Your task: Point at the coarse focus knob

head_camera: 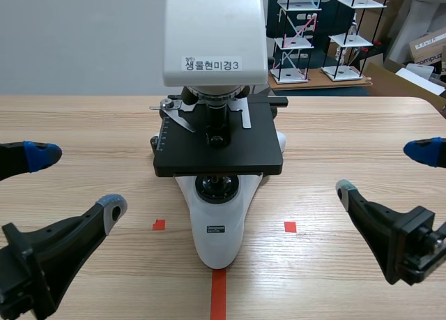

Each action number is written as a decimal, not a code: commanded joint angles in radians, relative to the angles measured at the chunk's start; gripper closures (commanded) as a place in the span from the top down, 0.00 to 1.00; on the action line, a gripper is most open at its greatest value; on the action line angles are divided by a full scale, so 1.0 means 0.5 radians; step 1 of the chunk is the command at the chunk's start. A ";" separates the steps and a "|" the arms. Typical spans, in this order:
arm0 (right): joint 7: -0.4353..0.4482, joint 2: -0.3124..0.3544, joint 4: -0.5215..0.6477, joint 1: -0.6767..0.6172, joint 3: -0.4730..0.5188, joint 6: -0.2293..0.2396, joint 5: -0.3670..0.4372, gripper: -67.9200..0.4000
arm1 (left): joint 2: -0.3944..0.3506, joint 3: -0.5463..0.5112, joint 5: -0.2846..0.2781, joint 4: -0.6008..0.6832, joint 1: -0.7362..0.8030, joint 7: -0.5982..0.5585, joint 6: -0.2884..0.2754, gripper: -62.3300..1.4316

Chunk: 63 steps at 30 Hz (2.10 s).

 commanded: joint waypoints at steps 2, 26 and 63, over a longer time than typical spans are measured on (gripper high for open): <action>0.037 0.016 0.011 -0.005 0.002 0.002 0.014 0.94 | 0.000 -0.018 -0.014 0.034 -0.002 -0.035 -0.026 1.00; 0.035 0.016 0.011 -0.005 0.002 0.001 0.007 1.00 | 0.000 -0.020 -0.013 0.034 -0.001 -0.029 -0.025 1.00; 0.037 0.015 0.011 -0.005 0.002 0.001 -0.023 1.00 | 0.000 -0.020 -0.013 0.034 -0.001 -0.124 -0.025 1.00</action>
